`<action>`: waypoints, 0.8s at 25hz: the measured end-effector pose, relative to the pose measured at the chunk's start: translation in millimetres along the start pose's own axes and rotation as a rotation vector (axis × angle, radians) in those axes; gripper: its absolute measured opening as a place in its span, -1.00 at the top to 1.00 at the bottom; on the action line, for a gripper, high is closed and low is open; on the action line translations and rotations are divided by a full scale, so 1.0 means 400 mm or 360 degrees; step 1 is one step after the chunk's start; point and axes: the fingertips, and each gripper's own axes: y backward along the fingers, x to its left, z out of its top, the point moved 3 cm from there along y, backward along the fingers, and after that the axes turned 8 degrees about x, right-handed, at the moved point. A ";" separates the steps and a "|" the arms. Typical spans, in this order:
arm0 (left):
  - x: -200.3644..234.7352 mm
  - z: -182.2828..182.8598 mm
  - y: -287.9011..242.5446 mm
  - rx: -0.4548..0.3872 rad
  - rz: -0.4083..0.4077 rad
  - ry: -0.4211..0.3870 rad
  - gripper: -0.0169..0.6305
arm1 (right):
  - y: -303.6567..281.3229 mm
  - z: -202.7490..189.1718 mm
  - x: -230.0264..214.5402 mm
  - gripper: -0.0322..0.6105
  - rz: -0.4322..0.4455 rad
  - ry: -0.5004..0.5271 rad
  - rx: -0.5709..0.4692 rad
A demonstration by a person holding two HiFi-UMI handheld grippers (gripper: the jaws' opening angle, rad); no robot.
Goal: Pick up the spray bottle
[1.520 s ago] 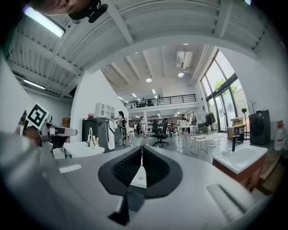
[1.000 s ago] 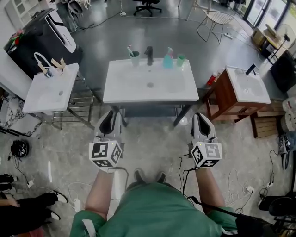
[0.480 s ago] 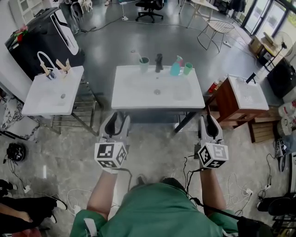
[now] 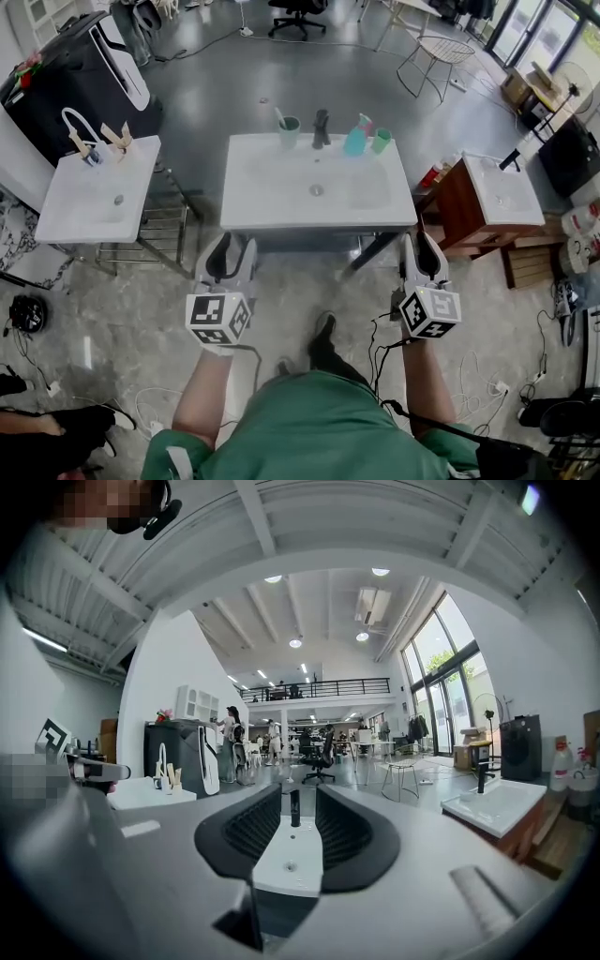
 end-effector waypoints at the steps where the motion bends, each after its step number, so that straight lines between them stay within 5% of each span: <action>1: 0.002 -0.001 -0.020 0.0008 0.0008 -0.0003 0.36 | -0.026 -0.001 -0.008 0.59 0.0012 -0.0007 0.0000; 20: -0.102 0.103 -0.492 0.0090 0.0180 -0.0031 0.39 | -0.516 0.069 -0.324 0.59 0.0259 -0.0061 0.0090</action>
